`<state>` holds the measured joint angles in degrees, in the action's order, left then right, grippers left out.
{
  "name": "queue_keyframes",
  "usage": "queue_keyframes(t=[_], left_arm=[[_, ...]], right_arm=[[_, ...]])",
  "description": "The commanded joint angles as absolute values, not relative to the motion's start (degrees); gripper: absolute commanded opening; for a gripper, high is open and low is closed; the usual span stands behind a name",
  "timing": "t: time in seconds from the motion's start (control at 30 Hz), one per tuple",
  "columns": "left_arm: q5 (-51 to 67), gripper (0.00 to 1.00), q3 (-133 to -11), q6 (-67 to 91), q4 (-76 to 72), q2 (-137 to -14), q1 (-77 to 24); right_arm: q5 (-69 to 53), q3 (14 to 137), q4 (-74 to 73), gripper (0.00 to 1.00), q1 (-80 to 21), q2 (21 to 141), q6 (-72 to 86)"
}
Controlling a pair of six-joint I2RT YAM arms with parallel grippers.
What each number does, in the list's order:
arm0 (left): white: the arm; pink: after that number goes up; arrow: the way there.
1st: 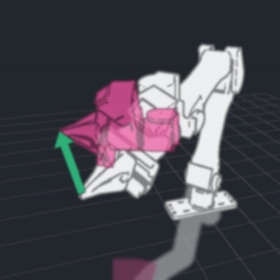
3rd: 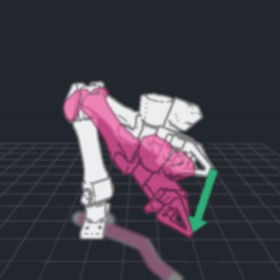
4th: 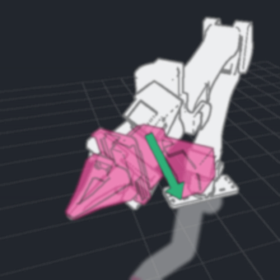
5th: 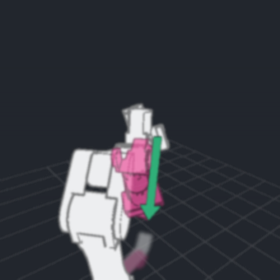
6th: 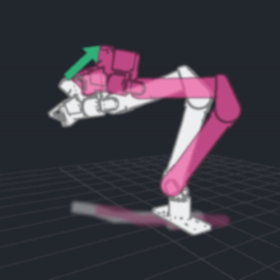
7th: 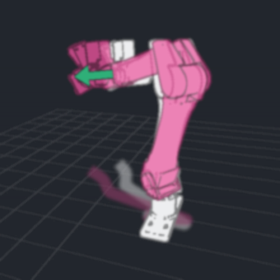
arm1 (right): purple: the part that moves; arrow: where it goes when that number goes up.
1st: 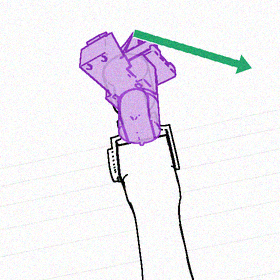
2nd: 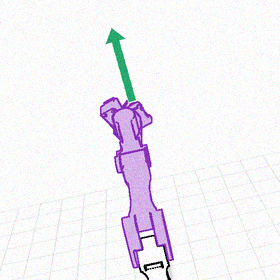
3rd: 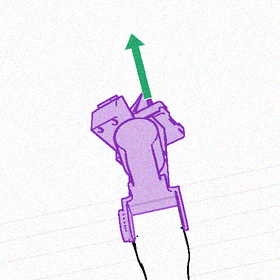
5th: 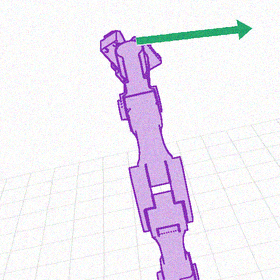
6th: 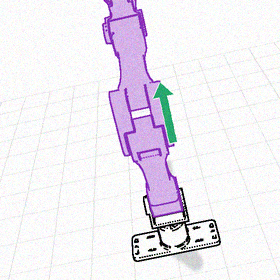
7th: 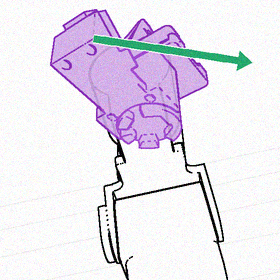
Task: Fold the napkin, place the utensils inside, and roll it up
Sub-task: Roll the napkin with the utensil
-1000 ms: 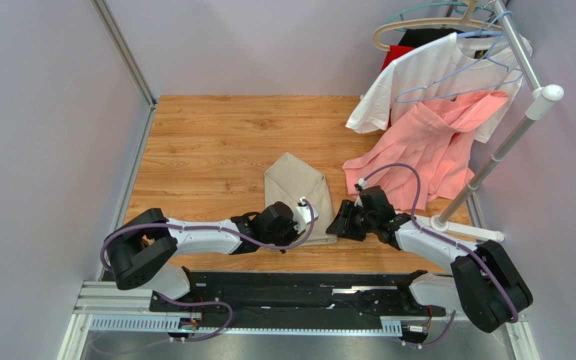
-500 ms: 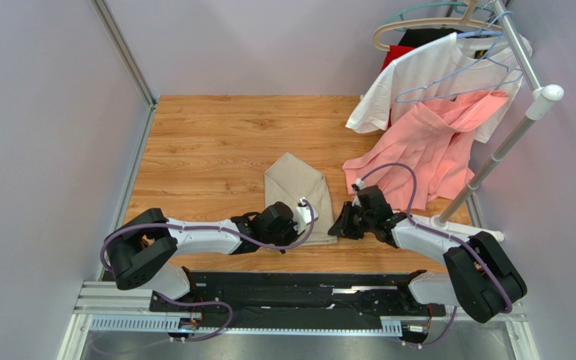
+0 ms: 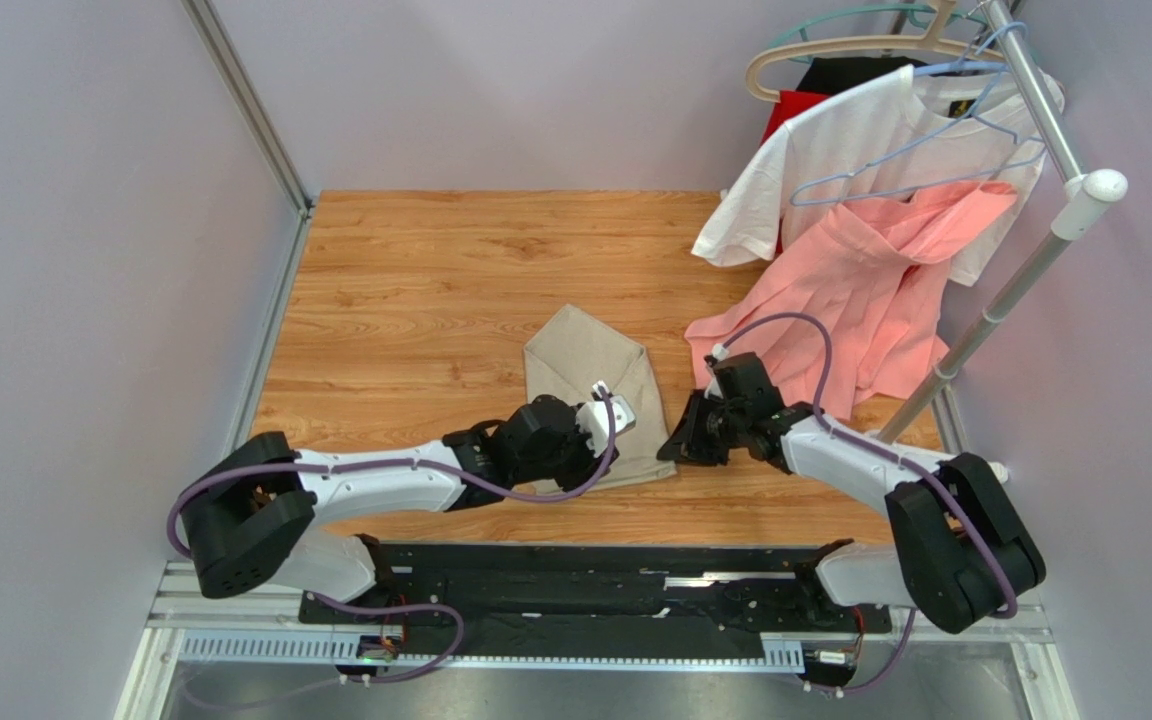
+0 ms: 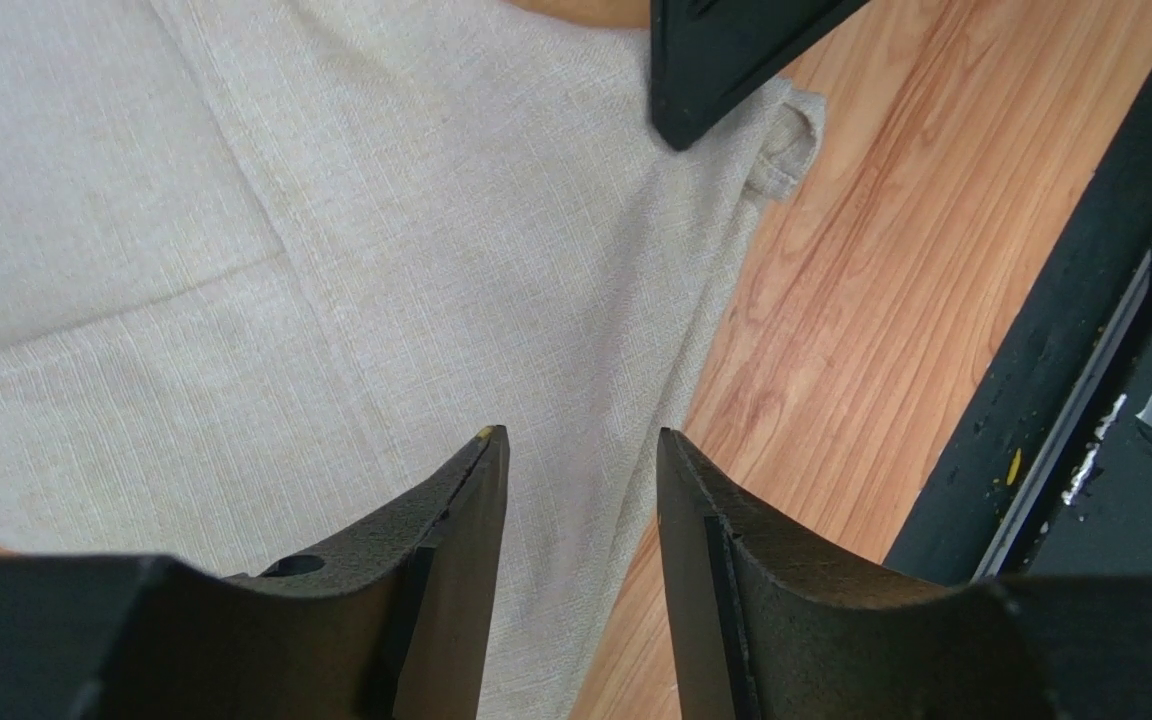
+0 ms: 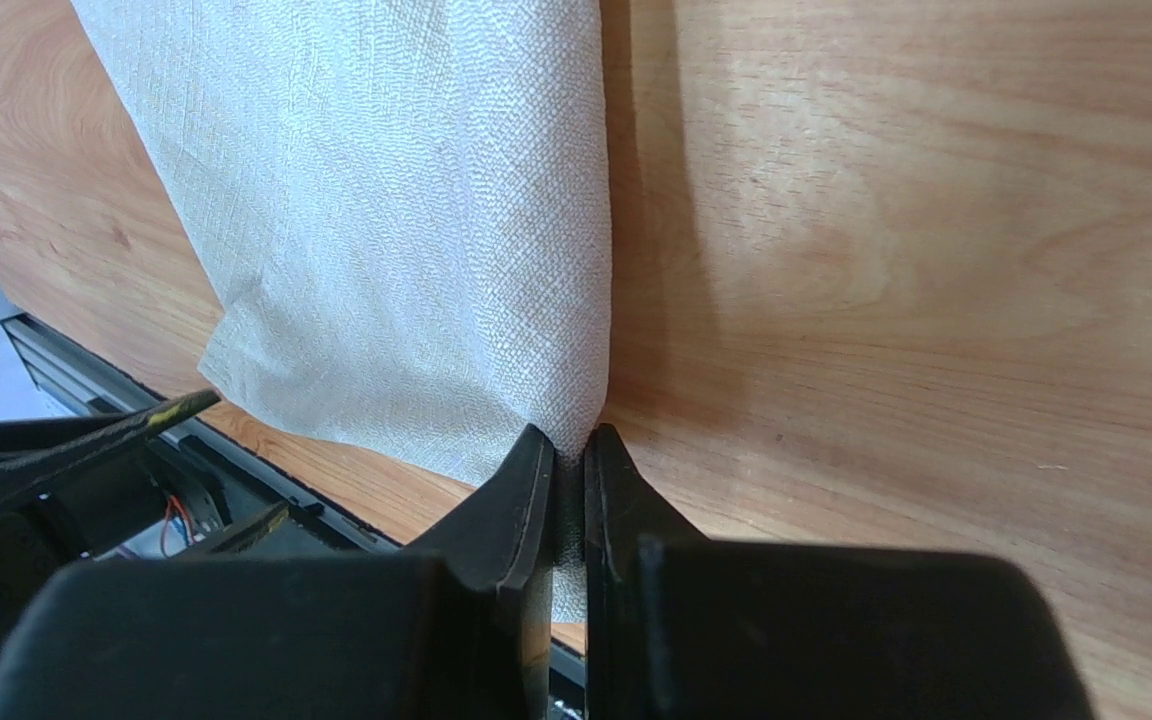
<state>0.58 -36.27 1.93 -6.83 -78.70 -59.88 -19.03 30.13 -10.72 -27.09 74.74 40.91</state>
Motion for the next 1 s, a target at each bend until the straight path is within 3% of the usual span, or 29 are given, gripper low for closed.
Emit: queue_keyframes(t=[0.0,0.63,0.97], left_arm=[[3.85,0.5,-36.74,-1.31,-10.72,-77.95,-60.29],[-4.12,0.52,-39.11,-6.42,-16.52,-85.61,-67.59],[-8.44,0.59,-38.76,-7.3,-19.42,-86.13,-68.38]], right_arm=[[-21.17,34.1,-17.31,0.0,-24.88,76.9,41.92],[-34.19,45.25,-29.7,0.0,-17.93,87.8,44.48],[-37.0,47.55,-32.61,0.0,-17.67,89.74,44.38]])
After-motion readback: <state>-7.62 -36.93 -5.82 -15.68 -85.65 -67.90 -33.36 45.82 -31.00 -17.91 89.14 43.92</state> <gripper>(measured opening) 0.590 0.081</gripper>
